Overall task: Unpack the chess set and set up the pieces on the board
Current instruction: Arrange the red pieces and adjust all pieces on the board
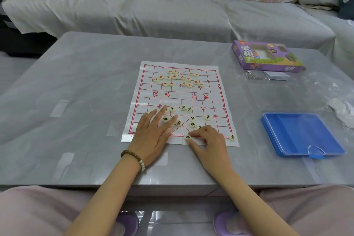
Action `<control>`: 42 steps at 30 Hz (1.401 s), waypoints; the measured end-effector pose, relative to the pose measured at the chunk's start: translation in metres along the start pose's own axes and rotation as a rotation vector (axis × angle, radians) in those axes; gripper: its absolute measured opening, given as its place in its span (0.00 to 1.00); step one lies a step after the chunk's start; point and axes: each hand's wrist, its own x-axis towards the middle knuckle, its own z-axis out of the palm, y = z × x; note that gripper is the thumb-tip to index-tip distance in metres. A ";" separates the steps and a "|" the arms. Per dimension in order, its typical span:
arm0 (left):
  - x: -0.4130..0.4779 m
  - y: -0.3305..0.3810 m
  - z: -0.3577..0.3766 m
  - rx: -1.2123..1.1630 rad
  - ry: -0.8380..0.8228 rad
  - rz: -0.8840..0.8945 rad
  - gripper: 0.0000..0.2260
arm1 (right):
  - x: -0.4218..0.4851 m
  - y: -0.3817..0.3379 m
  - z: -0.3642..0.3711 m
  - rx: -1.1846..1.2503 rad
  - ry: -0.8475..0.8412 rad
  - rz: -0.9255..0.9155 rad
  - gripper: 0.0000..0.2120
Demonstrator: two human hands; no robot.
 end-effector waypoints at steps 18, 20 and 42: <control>0.002 -0.004 0.002 -0.052 -0.002 -0.201 0.26 | 0.006 -0.006 0.009 -0.051 0.021 -0.008 0.09; 0.002 -0.004 0.002 -0.058 -0.007 -0.194 0.27 | 0.006 -0.008 0.011 -0.051 0.020 -0.017 0.08; 0.003 -0.001 -0.001 -0.038 -0.023 -0.195 0.26 | 0.068 -0.010 -0.003 -0.226 -0.002 0.298 0.16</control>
